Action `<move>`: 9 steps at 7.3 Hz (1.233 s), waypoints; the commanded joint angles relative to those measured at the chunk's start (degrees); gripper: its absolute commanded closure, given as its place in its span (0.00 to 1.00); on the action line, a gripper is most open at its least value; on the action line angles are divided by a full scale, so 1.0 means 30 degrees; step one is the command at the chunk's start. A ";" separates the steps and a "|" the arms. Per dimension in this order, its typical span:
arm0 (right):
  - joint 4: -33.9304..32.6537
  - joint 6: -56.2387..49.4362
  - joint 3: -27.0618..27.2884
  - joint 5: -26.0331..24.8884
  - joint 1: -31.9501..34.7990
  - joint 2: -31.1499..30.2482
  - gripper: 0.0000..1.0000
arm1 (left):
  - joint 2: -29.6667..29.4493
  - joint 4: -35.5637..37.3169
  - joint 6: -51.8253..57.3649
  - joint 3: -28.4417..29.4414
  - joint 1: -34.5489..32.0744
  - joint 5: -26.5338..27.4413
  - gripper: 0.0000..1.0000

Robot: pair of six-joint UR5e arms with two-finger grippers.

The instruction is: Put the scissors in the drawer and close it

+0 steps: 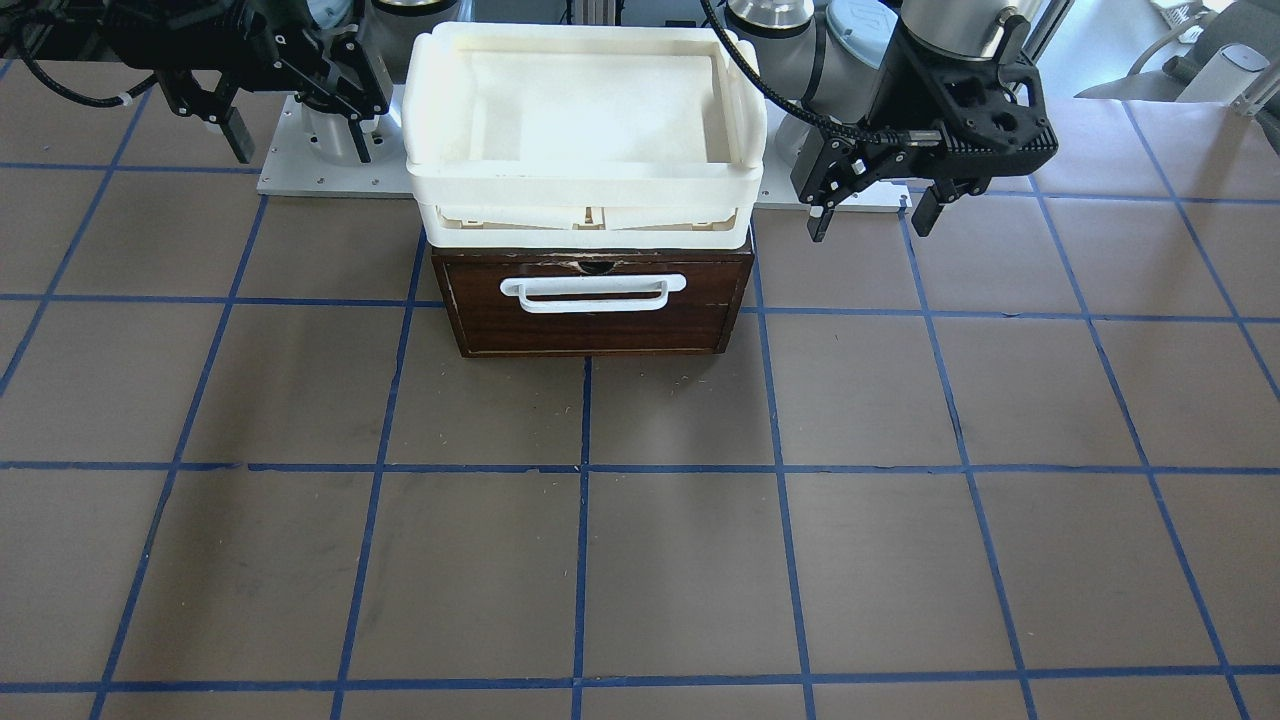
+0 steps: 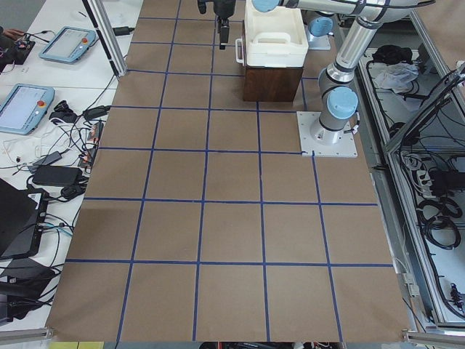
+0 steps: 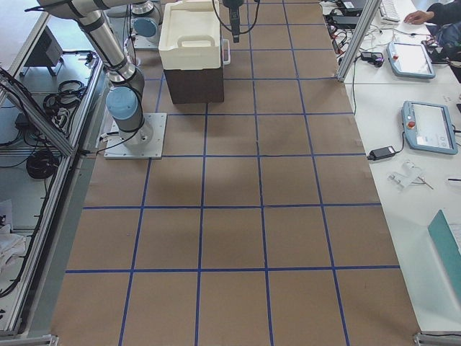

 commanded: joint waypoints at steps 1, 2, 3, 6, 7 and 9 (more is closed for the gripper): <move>0.0000 0.0000 0.0000 0.0001 0.0000 0.0000 0.00 | 0.0304 -0.0009 -0.0121 -0.0258 -0.0020 -0.0004 0.00; 0.0000 -0.0029 0.0000 -0.0057 -0.0058 0.0000 0.00 | 0.0420 -0.0009 -0.0123 -0.0405 0.0038 -0.0004 0.00; 0.0000 0.0000 0.0000 -0.0057 -0.0058 0.0000 0.00 | 0.0537 -0.0067 -0.0123 -0.0435 0.0009 0.0025 0.00; 0.0029 0.0000 0.0000 -0.0057 -0.0058 0.0000 0.00 | 0.0745 -0.0038 -0.0268 -0.1108 -0.0136 -0.0032 0.00; 0.0000 0.0000 0.0000 -0.0057 -0.0058 0.0000 0.00 | 0.0860 -0.0038 -0.0211 -0.1312 -0.0254 -0.0120 0.00; 0.0000 0.0000 0.0000 -0.0057 -0.0058 0.0000 0.00 | 0.1124 -0.0009 -0.0298 -0.1372 -0.0255 -0.0033 0.00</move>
